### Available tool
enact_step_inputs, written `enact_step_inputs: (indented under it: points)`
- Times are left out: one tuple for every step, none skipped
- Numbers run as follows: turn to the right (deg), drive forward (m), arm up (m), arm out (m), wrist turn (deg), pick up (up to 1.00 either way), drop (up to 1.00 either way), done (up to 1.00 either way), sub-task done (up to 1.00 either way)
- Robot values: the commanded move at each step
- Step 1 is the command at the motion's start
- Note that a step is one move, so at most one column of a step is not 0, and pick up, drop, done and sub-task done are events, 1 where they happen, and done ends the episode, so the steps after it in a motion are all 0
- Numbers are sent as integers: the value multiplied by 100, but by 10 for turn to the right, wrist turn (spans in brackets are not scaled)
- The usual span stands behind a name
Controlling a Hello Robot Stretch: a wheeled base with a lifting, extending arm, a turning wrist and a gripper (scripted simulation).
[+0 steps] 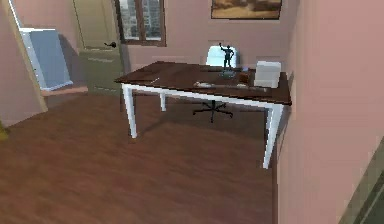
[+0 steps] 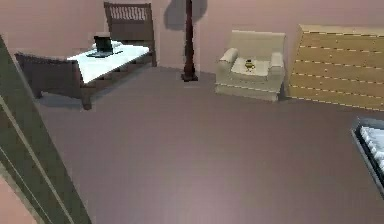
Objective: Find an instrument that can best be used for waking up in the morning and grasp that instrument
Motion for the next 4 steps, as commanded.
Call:
enact_step_inputs:
  points:
    - [-420,0,0,0,0,0,0,0,0]
    - [0,10,0,0,0,0,0,0,0]
    - [450,0,0,0,0,0,0,0,0]
    - [60,0,0,0,0,0,0,0,0]
